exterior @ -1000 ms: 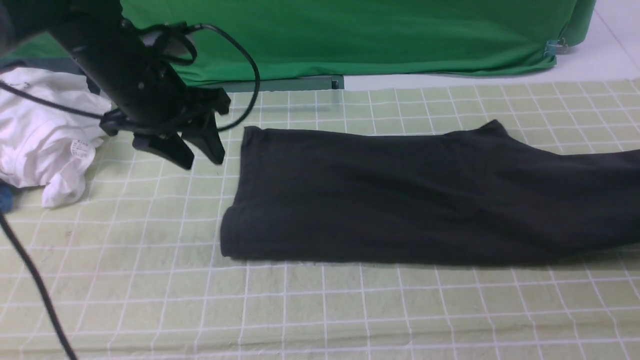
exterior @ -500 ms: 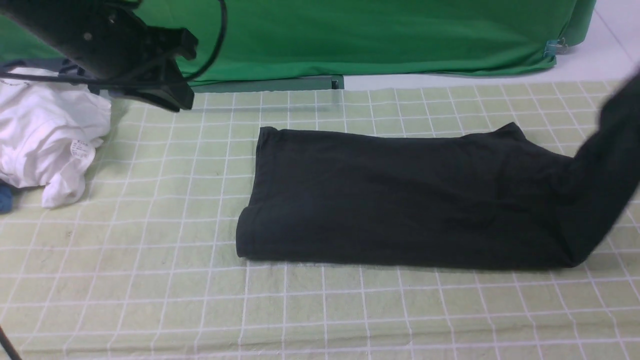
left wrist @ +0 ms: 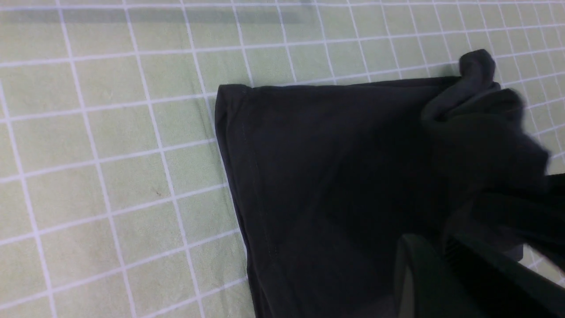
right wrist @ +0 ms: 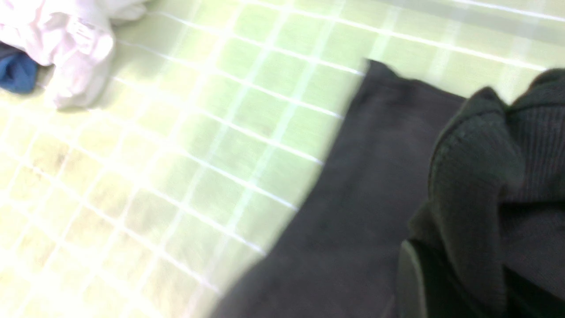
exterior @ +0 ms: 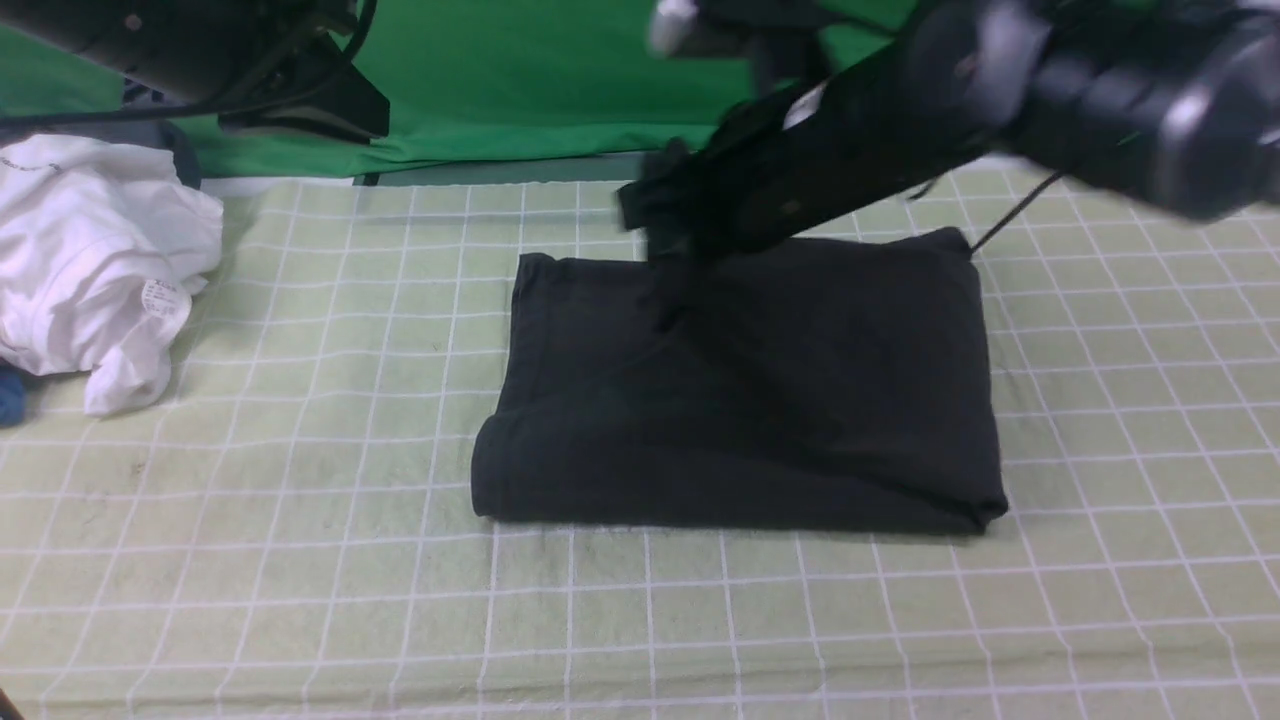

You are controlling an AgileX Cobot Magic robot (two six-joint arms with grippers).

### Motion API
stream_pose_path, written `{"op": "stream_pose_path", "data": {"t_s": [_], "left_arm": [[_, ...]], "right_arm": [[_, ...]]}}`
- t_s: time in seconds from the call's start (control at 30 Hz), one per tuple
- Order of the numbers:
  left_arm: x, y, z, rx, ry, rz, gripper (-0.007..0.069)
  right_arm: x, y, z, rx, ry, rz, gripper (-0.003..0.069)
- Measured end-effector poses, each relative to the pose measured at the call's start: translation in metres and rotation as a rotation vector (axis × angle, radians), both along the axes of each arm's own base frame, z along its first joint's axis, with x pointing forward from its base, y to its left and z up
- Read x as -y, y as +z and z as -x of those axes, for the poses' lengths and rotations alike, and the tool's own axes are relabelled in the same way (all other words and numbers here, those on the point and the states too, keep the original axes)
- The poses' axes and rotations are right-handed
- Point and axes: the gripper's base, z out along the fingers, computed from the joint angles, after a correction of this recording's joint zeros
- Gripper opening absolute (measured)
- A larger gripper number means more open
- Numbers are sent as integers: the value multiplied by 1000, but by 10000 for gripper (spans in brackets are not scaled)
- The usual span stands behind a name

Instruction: Fold a long-sleeved shirt over a green coffee tablecloth.

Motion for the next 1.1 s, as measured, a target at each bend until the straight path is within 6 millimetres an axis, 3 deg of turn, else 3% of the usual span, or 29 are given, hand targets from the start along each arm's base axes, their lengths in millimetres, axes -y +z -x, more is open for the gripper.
{"op": "stream_pose_path", "data": {"t_s": [0.2,0.3,0.43,0.57,0.7,0.8,0.93,1.1], "left_arm": [[0,0,0,-10,16,13,78],[0,1,-1,-18,55,33,81],[-1,0,-1,-22,63,32,86],[-2,-1,0,-41,53,8,88],[-1,-7,9,-142,13,-19,92],[3,-13,14,-179,0,-46,99],[16,-34,21,-259,-23,-44,111],[39,-89,32,-344,19,-120,159]], "right_arm": [[-41,-38,3,74,5,-28,80],[-55,-50,8,87,-6,-55,272],[-51,-41,13,64,35,-22,490],[-29,-19,16,16,86,47,550],[36,24,23,-131,118,190,540],[78,43,32,-255,118,304,527],[106,45,42,-337,85,438,524],[122,7,55,-417,75,571,524]]}}
